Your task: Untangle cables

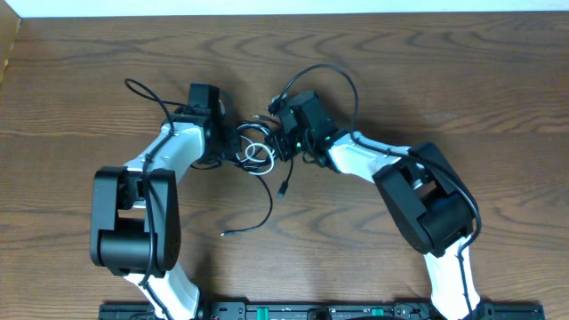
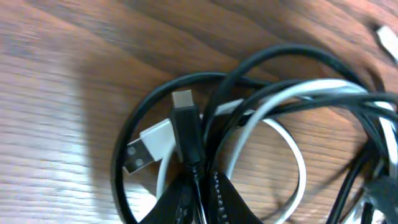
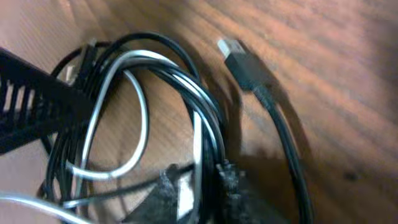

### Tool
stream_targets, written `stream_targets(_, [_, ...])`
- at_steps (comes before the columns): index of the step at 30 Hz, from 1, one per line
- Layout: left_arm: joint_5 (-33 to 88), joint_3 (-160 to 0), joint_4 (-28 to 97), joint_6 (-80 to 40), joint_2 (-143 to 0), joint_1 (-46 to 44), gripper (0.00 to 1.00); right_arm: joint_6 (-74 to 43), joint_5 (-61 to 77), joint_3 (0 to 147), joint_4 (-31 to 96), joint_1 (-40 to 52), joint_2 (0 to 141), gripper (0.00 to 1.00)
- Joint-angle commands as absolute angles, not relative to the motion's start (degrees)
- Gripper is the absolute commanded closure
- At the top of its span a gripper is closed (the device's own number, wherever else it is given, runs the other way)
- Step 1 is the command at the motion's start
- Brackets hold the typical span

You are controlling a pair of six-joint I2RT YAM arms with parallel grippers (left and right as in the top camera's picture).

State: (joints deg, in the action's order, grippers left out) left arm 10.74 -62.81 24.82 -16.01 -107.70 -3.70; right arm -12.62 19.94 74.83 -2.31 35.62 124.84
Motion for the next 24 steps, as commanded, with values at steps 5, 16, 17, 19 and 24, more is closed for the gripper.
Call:
stream_targets(5, [6.79,-61.65,26.15,-14.24,-110.04,1.58,0.87,-19.57,20.16,74.43,10.7,35.64,125.38,0.89])
stream_targets(16, [9.8,-61.65,25.39,-15.66,-110.04,6.96,0.83,-20.53,24.58,76.01,17.32,35.66,124.03,0.98])
stream_targets(17, [12.6,-61.65,24.93,-14.94,-110.04,6.96,0.84,-18.94,24.58,76.97,18.76,35.55,123.28,0.98])
stream_targets(19, [18.81,-61.65,23.79,-11.6,-110.04,6.81,0.88,-15.27,24.34,79.55,22.5,35.33,121.84,0.98])
stream_targets(24, [35.62,-61.63,21.32,-2.81,-110.04,5.15,0.92,-6.83,23.73,87.68,29.19,33.93,119.46,0.82])
